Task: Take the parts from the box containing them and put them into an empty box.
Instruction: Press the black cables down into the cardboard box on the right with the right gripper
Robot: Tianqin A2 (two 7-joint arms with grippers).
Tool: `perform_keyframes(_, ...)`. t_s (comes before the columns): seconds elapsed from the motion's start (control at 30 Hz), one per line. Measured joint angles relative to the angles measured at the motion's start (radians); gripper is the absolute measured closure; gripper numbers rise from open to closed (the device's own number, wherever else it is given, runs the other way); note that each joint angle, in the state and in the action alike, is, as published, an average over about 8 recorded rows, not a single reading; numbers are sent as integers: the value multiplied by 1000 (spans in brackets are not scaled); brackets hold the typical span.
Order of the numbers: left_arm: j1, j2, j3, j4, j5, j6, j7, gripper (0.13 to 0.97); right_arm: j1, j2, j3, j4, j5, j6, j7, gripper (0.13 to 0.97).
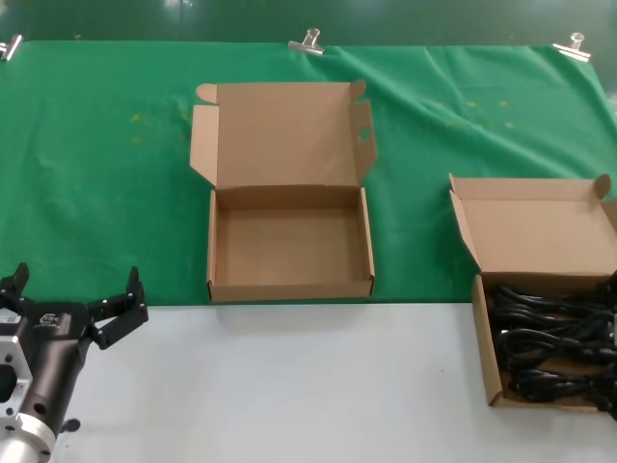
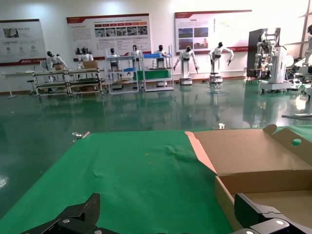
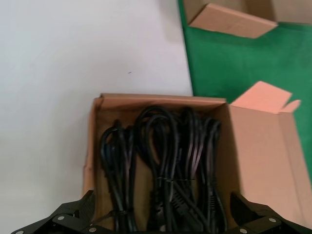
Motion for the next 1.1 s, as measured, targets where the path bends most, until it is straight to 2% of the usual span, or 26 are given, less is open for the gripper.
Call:
perform_keyframes(0.23, 0, 0, 0, 0, 0, 0, 0, 132, 42, -86, 85, -97, -32, -163, -101, 129)
perform_keyframes(0.43, 0, 0, 0, 0, 0, 0, 0, 132, 83, -168, 126, -201, -80, -245, -158, 129)
perform_keyframes(0.77, 0, 0, 0, 0, 0, 0, 0, 132, 135, -285, 165, -370, -167, -282, -217, 129)
perform_keyframes(1.1, 0, 0, 0, 0, 0, 0, 0, 132, 161, -343, 194, -449, -217, -296, -242, 132)
